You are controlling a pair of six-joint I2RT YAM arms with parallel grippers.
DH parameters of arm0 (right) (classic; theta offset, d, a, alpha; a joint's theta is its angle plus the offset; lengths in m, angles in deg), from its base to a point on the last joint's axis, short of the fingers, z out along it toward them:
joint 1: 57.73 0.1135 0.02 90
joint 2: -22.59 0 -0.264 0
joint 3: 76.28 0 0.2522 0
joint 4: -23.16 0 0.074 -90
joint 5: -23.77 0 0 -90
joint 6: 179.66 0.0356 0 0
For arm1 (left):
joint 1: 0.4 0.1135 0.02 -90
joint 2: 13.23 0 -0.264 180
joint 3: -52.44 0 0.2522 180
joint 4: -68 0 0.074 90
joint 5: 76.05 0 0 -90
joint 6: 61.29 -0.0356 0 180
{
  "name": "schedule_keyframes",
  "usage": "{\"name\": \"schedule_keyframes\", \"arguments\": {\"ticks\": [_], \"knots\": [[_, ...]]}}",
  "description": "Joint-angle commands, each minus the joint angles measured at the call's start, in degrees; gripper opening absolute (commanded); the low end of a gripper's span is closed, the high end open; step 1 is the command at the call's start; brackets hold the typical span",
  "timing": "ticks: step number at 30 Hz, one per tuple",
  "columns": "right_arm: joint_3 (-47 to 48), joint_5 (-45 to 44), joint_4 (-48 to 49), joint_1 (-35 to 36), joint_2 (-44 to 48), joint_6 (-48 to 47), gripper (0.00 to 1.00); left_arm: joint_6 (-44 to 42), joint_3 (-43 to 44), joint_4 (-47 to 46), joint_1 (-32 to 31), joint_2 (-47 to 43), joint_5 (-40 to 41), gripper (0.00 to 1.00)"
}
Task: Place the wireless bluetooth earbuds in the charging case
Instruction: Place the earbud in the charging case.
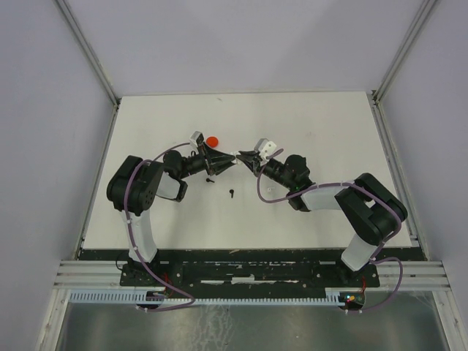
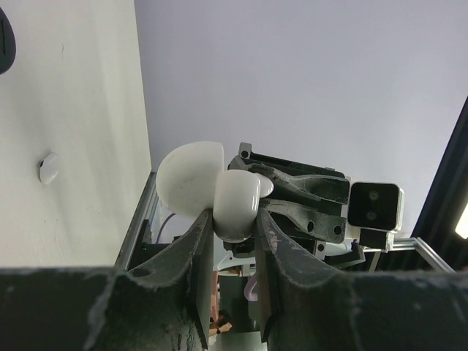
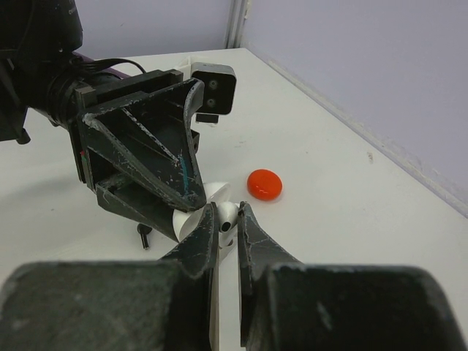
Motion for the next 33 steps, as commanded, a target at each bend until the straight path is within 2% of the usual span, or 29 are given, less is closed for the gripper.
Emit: {"name": "schedule_keyframes", "arguments": {"ticks": [1,19,22,24,28,31,33], "knots": [[-1.19,-0.01,1.37,0.15,0.12,-0.88,0.01,2.81,0.48,-6.76,-0.03,0.44,-0.06,0.03],[-3.61,0.18,1.72,0.17,1.15,-1.26,0.03,4.39,0.83,-8.36,0.67,0.27,-0.24,0.03],[-3.45,0.79,2.08,0.21,1.12,-0.31,0.09,4.51,1.07,-8.32,0.67,0.4,-0.24,0.03],[-3.45,0.78,2.2,0.22,1.33,0.77,0.21,4.47,1.18,-8.4,0.7,0.59,-0.15,0.03],[-3.43,0.29,2.2,0.24,2.09,3.06,0.32,4.44,1.44,-8.36,0.72,0.99,-0.06,0.03],[-3.87,-0.49,2.74,0.26,2.92,4.69,0.33,4.25,1.58,-8.4,0.76,1.24,0.07,0.03],[-4.34,-0.83,3.92,0.23,3.53,5.64,0.41,4.17,1.69,-8.28,0.76,1.45,0.15,0.03]]}}
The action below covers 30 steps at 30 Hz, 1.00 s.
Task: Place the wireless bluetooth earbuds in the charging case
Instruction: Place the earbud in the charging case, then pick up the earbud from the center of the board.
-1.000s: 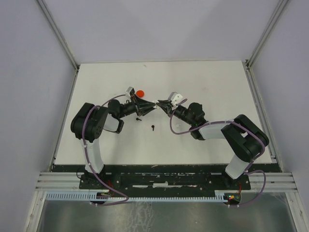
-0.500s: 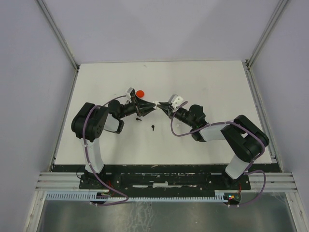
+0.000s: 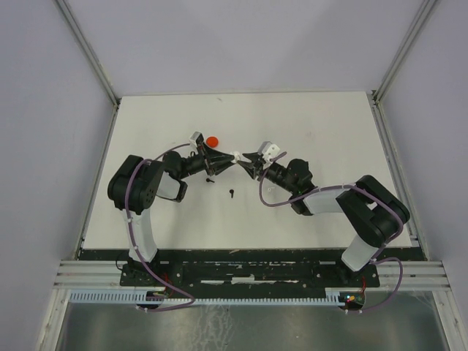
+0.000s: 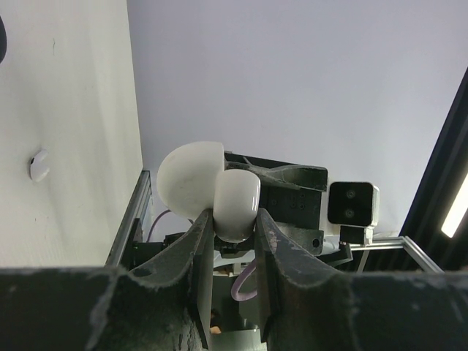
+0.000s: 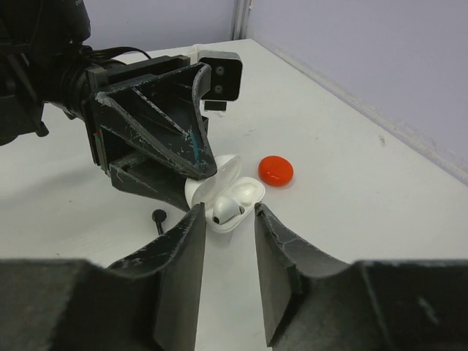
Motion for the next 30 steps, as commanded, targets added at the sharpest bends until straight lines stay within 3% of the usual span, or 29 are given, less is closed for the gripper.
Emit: {"name": "schedule_keyframes", "arguments": {"ticks": [1,5,7,11,13,14,17,20,23,30], "knots": [[-1.45,-0.74,2.85,0.16,3.11,3.87,0.44,1.34,1.71,-6.04,0.37,0.59,0.51,0.03],[-2.42,-3.5,4.17,0.18,5.96,5.31,0.52,0.69,1.88,-5.59,0.33,0.88,0.57,0.03],[-2.5,-6.34,2.61,0.16,8.28,5.75,0.61,0.32,1.89,-5.07,0.37,0.97,0.59,0.03],[-1.14,-16.14,-7.71,0.18,13.99,6.33,0.63,-0.75,1.69,-4.47,0.39,0.75,0.47,0.03],[2.12,-29.23,-20.78,0.11,17.72,12.14,0.61,-1.62,1.47,-3.63,0.58,0.4,0.33,0.03],[5.84,-36.52,-32.89,0.08,19.47,15.38,0.59,-2.46,1.38,-2.83,0.69,0.24,0.27,0.03],[18.56,-44.47,-65.4,-0.24,19.04,18.48,0.62,-6.09,1.19,0.53,0.96,-0.83,-0.1,0.03],[27.45,-43.4,-84.61,-0.26,13.69,20.45,0.66,-8.47,1.33,2.04,0.98,-1.42,-0.79,0.03],[31.24,-41.93,-94.43,-0.23,9.68,22.27,0.68,-9.44,1.4,1.8,0.96,-1.4,-2.15,0.03],[28.94,-38.14,-100.98,-0.26,8.69,22.81,0.68,-12.62,0.86,3.23,0.98,-3.09,-4.99,0.03]]}}
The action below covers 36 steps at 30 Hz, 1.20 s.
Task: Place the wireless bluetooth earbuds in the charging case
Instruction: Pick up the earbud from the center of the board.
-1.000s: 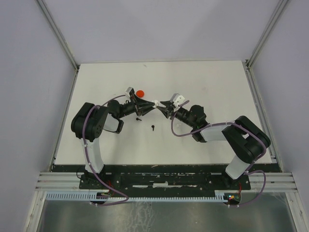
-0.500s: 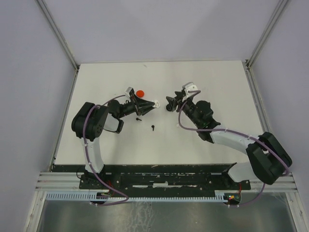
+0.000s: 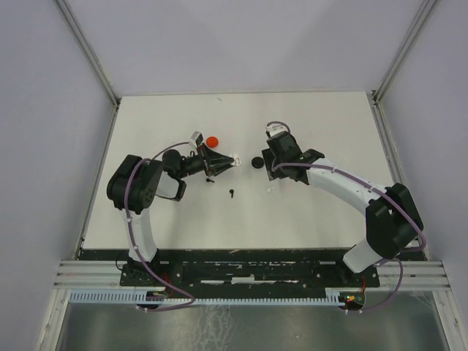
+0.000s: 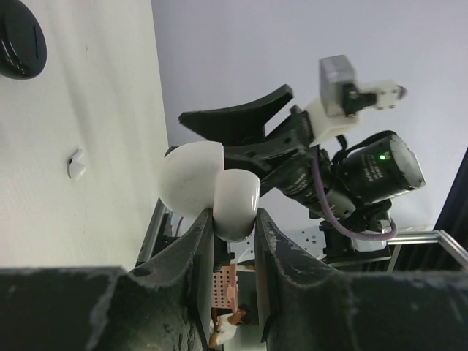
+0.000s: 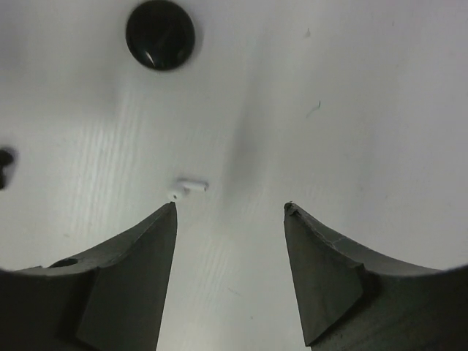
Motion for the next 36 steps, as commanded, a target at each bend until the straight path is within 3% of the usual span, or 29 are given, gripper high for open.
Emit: {"name": "schedule_keyframes", "arguments": {"ticks": [1,13,36], "knots": [[-1.04,-0.03,-10.95,0.12,1.19,1.6,0.68,-6.22,0.46,0.82,0.15,-4.02,-2.86,0.03],[-4.62,-0.36,-10.75,0.12,-3.22,1.09,0.71,-8.45,-0.72,3.45,0.19,-6.1,-2.95,0.03],[-0.43,4.16,-4.34,0.29,-14.13,0.6,0.71,-8.19,-1.74,2.05,0.18,-6.07,-3.62,0.03]]}}
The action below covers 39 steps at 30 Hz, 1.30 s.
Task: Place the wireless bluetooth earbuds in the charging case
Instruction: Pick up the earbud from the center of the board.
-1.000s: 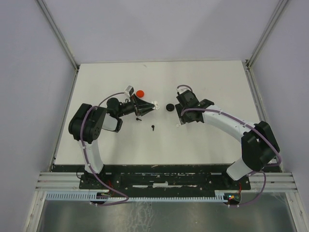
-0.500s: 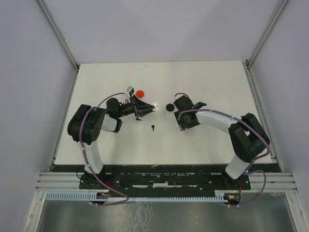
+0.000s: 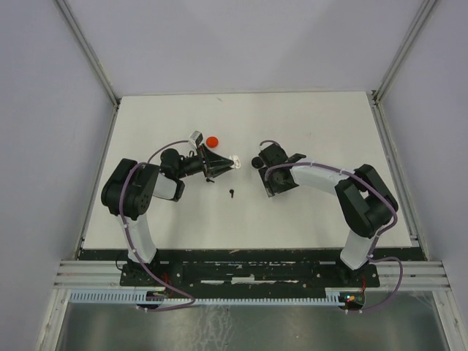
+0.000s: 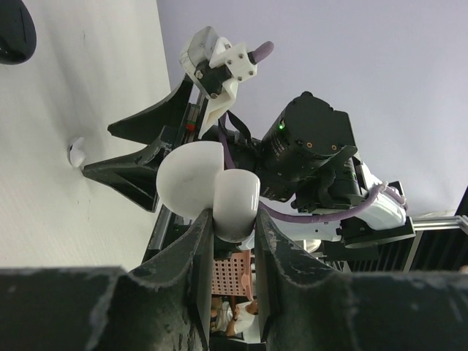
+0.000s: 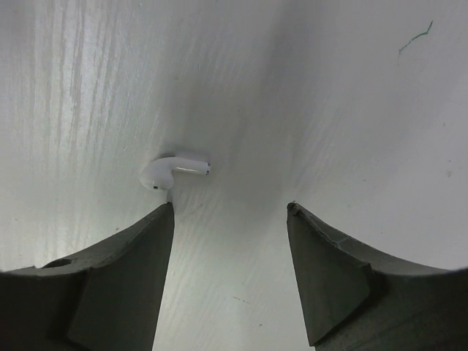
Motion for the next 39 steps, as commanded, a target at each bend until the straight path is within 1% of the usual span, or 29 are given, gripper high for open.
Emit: {"name": "schedule_keyframes", "arguments": {"ticks": [1,18,25,30,36,39], "knots": [[2.58,-0.01,1.7,0.29,-1.67,0.24,0.71,-2.15,-0.09,-3.64,0.18,-0.86,-1.25,0.03],[6.48,-1.64,2.58,0.13,-5.85,1.29,0.72,-0.58,0.28,-6.35,0.22,1.02,-1.74,0.03],[6.51,1.6,2.61,0.08,-5.06,1.54,0.7,-0.3,0.28,-6.86,0.27,1.21,-1.71,0.03],[6.66,3.84,2.75,0.08,-5.15,2.61,0.67,-0.22,0.11,-7.18,0.18,1.49,-1.56,0.03],[7.43,4.14,2.4,0.09,-6.65,3.82,0.6,-0.12,-0.12,-7.35,0.28,1.24,-1.61,0.03],[7.55,4.02,2.43,-0.37,-7.09,4.44,0.53,-0.14,-0.12,-7.33,0.22,1.3,-1.65,0.03]]}}
